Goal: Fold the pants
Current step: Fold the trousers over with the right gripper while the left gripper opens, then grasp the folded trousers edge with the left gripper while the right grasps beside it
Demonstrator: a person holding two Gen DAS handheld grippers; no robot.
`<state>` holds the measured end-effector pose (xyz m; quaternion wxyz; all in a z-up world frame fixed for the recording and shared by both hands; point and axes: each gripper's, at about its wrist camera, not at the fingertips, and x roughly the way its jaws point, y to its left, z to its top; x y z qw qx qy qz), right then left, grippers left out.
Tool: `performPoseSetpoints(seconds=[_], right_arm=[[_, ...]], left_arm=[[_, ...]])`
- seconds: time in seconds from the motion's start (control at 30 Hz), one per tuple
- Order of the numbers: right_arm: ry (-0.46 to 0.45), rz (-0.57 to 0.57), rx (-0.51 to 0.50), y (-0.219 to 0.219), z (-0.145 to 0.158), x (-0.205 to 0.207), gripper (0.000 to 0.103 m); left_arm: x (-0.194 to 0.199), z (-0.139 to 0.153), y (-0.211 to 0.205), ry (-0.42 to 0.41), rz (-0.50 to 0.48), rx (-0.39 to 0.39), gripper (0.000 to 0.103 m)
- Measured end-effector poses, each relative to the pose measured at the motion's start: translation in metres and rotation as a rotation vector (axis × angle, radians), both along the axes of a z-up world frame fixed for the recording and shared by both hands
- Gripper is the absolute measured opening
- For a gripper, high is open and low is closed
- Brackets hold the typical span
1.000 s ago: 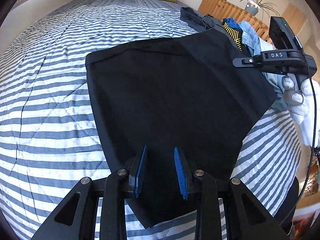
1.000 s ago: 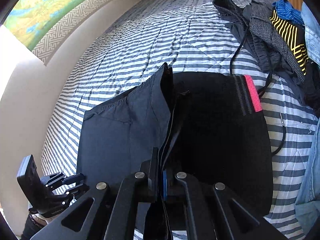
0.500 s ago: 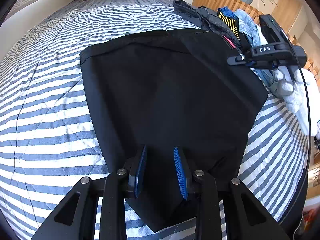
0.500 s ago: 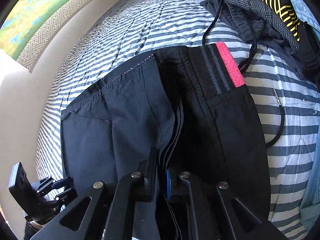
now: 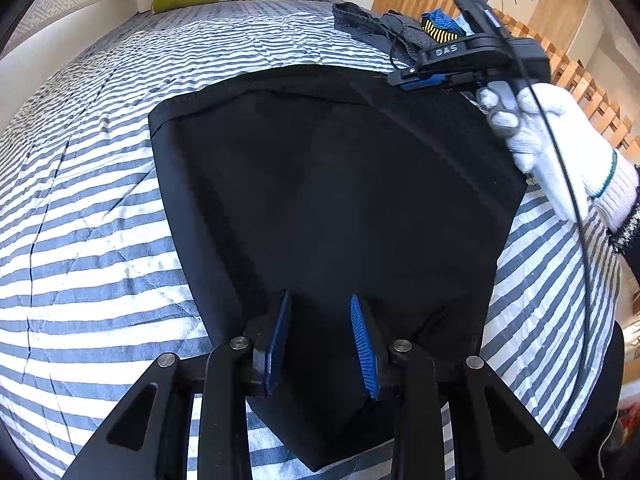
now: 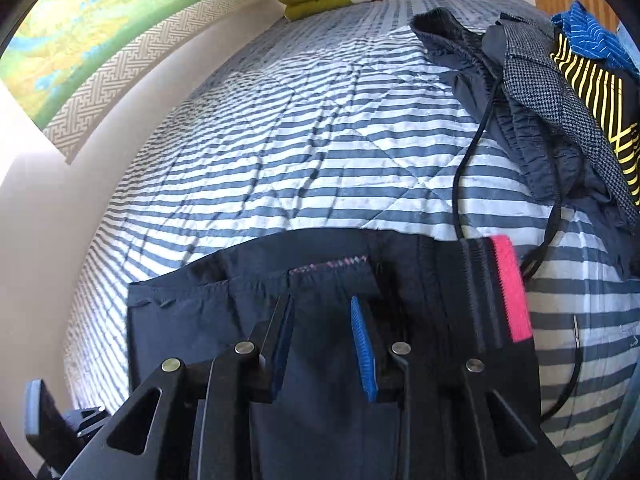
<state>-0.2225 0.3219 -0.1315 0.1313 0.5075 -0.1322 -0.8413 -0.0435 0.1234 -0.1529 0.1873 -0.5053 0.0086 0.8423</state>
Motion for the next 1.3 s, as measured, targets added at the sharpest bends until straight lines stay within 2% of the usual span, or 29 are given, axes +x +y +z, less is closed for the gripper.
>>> performPoseSetpoints(seconds=[0.03, 0.07, 0.13, 0.2, 0.27, 0.33, 0.37, 0.4, 0.47, 0.63, 0.73, 0.8, 0.83, 0.9, 0.93, 1.0, 1.07, 1.17, 1.3], right_arm=[[0.001, -0.012, 0.046, 0.003, -0.006, -0.006, 0.021], [-0.001, -0.017, 0.056, 0.004, -0.012, -0.01, 0.012], [-0.004, -0.042, 0.045, 0.009, -0.009, -0.011, 0.009], [0.011, -0.081, 0.073, 0.017, 0.004, -0.003, 0.02], [0.051, -0.082, 0.038, 0.026, 0.023, 0.019, 0.021], [0.096, -0.059, -0.015, 0.029, 0.043, 0.047, 0.029], [0.118, -0.037, -0.036, 0.028, 0.05, 0.065, 0.038], [0.132, -0.017, -0.033, 0.023, 0.056, 0.08, 0.042], [0.151, 0.019, -0.013, 0.016, 0.058, 0.107, 0.043], [0.114, 0.1, 0.025, -0.021, 0.04, 0.148, 0.046], [0.082, 0.163, 0.078, -0.045, 0.019, 0.159, 0.046], [0.053, 0.192, 0.134, -0.058, 0.002, 0.165, 0.046], [0.033, 0.208, 0.175, -0.063, -0.008, 0.167, 0.046], [0.074, 0.236, 0.249, -0.071, -0.01, 0.176, 0.046], [0.066, 0.242, 0.254, -0.072, -0.007, 0.177, 0.046], [0.057, 0.236, 0.196, -0.067, 0.002, 0.177, 0.046], [0.092, 0.201, 0.148, -0.061, 0.014, 0.175, 0.046], [0.089, 0.156, 0.112, -0.052, 0.017, 0.162, 0.046], [-0.004, 0.126, 0.066, -0.047, -0.001, 0.14, 0.046]], left_arm=[[-0.004, -0.002, 0.003, 0.001, -0.002, -0.002, 0.033], [-0.006, -0.002, 0.004, -0.002, -0.003, -0.003, 0.033], [-0.004, 0.002, 0.001, -0.014, 0.019, 0.002, 0.034], [0.005, 0.01, -0.01, -0.005, 0.063, 0.022, 0.034], [0.019, 0.016, -0.026, 0.001, 0.108, 0.05, 0.036], [0.03, 0.017, -0.04, -0.017, 0.155, 0.074, 0.038], [0.035, 0.016, -0.046, -0.033, 0.173, 0.086, 0.039], [0.038, 0.014, -0.05, -0.048, 0.187, 0.095, 0.04], [0.041, 0.01, -0.054, -0.066, 0.215, 0.095, 0.05], [0.039, 0.004, -0.051, -0.106, 0.257, 0.161, 0.051], [0.041, -0.005, -0.031, -0.097, 0.223, 0.06, 0.051], [0.048, -0.005, -0.018, -0.05, 0.183, -0.025, 0.051], [0.05, -0.005, -0.016, -0.049, 0.17, -0.035, 0.051], [0.051, -0.004, -0.02, -0.077, 0.178, 0.011, 0.051], [0.049, -0.004, -0.022, -0.093, 0.189, 0.052, 0.051], [0.044, -0.005, -0.032, -0.124, 0.23, 0.136, 0.053], [0.039, -0.007, -0.04, -0.143, 0.269, 0.205, 0.055], [0.036, -0.007, -0.038, -0.153, 0.274, 0.233, 0.056], [0.033, -0.006, -0.033, -0.155, 0.268, 0.235, 0.055]])
